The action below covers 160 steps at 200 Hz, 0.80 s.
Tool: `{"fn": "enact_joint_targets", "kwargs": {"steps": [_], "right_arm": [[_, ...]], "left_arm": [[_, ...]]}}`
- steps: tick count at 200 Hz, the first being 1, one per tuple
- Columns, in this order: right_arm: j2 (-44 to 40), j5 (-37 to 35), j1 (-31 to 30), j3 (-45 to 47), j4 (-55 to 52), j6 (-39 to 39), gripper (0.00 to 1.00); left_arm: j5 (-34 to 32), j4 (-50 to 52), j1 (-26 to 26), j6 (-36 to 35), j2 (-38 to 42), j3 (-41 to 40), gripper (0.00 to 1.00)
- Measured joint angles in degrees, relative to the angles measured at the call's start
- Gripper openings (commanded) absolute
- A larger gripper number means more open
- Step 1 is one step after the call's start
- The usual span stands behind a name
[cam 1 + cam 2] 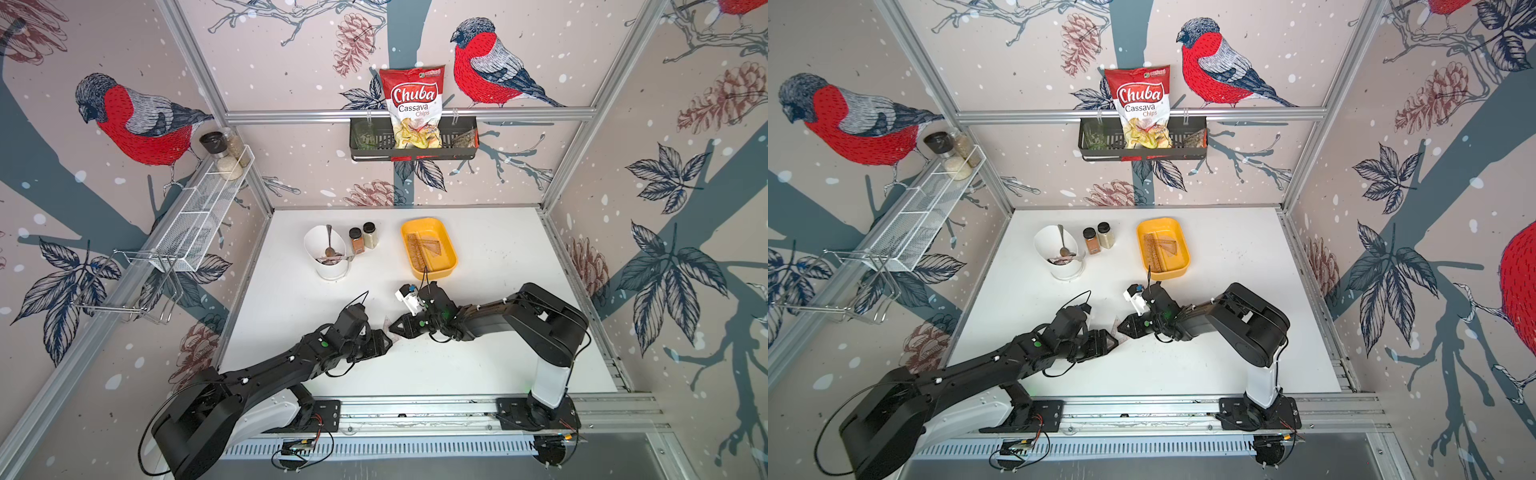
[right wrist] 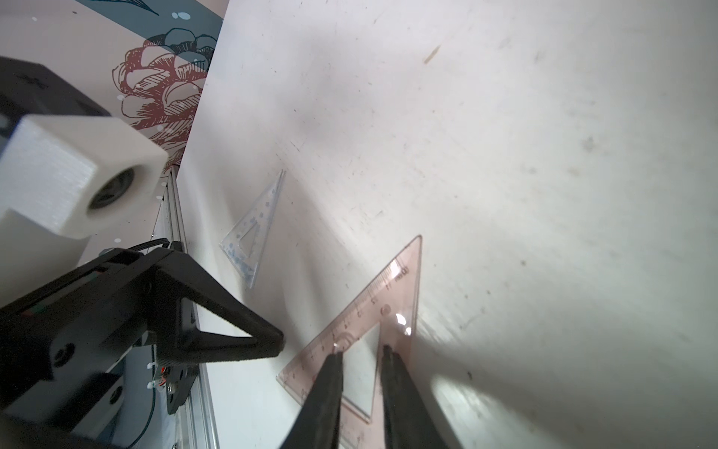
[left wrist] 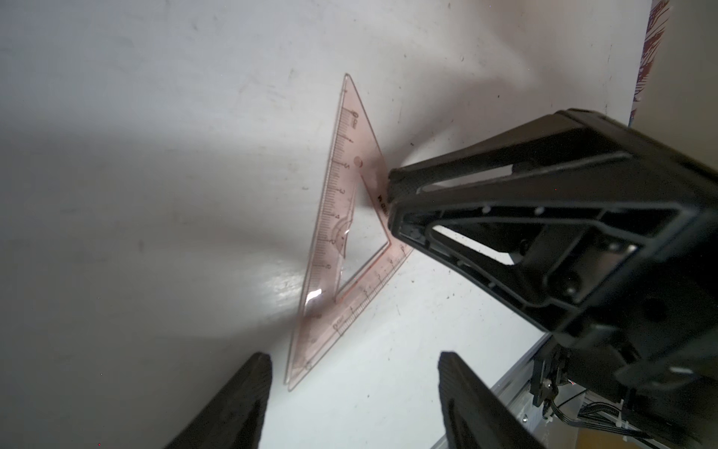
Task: Put the scattered rulers into the storage box
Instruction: Pick up the ruler from the center of the board.
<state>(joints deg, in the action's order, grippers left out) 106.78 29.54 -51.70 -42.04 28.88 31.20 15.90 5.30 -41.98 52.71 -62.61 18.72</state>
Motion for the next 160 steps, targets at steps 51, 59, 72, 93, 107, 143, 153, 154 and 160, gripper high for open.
{"fn": "enact_joint_targets", "kwargs": {"steps": [51,59,72,93,107,143,153,154,160], "right_arm": [[0.1,0.4,0.3,0.9,1.6,0.0,0.25],[0.1,0.4,0.3,1.0,1.8,0.0,0.25],[0.2,0.6,0.3,1.2,2.2,0.0,0.25],[0.7,0.9,0.3,1.3,3.3,0.0,0.25],[1.0,1.3,0.3,1.3,3.9,0.0,0.25],[1.3,1.5,0.3,1.7,5.1,0.1,0.25],[1.3,1.5,0.3,1.9,5.4,0.2,0.25],[1.3,1.5,0.3,1.9,5.5,0.2,0.25],[1.3,1.5,0.3,2.0,5.7,0.2,0.25]], "left_arm": [[0.0,-0.6,-0.4,0.0,-0.4,0.0,0.73],[0.0,-0.6,-0.4,0.0,-0.4,0.0,0.73],[0.0,-0.8,-0.4,0.0,-0.5,0.0,0.73],[0.0,-1.0,-0.4,0.4,-0.4,-0.2,0.71],[-0.1,-1.3,-0.5,0.8,-0.3,-0.4,0.69],[-0.6,-2.5,-0.5,1.7,-1.2,-0.6,0.61],[-0.6,-3.3,-0.5,1.9,-1.8,-0.6,0.56],[-0.6,-3.4,-0.5,1.9,-1.9,-0.7,0.55],[-0.6,-3.7,-0.5,1.9,-2.2,-0.7,0.51]]}}
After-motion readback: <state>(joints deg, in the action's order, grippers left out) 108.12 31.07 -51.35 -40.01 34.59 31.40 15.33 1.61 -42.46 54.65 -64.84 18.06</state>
